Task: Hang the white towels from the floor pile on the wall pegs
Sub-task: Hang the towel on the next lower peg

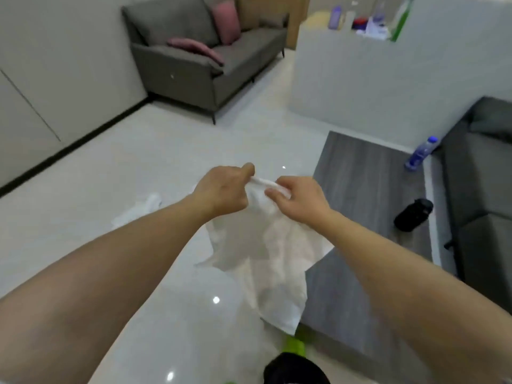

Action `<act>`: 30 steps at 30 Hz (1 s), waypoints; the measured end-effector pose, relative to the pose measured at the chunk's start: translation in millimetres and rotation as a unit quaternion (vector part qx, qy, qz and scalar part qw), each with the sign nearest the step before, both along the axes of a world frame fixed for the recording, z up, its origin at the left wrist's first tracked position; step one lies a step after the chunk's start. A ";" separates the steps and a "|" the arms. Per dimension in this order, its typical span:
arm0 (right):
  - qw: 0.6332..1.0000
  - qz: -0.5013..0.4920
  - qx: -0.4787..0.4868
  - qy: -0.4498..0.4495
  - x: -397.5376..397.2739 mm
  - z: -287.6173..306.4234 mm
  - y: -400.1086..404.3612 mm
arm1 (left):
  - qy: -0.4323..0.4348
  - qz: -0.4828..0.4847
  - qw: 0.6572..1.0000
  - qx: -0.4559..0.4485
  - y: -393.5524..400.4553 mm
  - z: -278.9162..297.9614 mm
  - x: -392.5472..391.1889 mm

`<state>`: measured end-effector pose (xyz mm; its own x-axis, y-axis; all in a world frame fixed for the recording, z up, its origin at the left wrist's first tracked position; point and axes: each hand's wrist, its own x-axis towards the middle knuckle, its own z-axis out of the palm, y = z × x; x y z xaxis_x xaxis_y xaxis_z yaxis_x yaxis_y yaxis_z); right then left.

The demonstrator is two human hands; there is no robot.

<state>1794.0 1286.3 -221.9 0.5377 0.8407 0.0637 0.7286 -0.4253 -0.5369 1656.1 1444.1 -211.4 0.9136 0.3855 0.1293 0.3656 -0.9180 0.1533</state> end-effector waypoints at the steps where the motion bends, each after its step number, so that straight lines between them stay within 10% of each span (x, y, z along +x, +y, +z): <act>1: 0.999 0.020 0.025 -0.006 -7.9 25.7 24.9 | -0.031 0.015 0.999 0.033 19.7 23.3 -16.4; 7: 0.971 0.192 0.101 -0.098 -80.2 141.3 166.1 | -0.178 0.038 0.959 0.216 118.9 122.1 -139.4; 15: 0.873 0.408 0.156 -0.215 -212.0 198.0 345.4 | -0.147 0.200 0.928 0.279 215.1 160.4 -304.9; 30: 0.639 0.727 0.217 -0.124 -575.5 208.1 522.7 | 0.019 0.547 0.780 0.305 216.4 178.2 -614.8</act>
<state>1218.4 1808.9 -13.8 -0.8643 0.3136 0.3933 0.2689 0.9488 -0.1657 1041.3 1660.5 -33.2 0.0897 0.8138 0.5742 0.9744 0.0477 -0.2198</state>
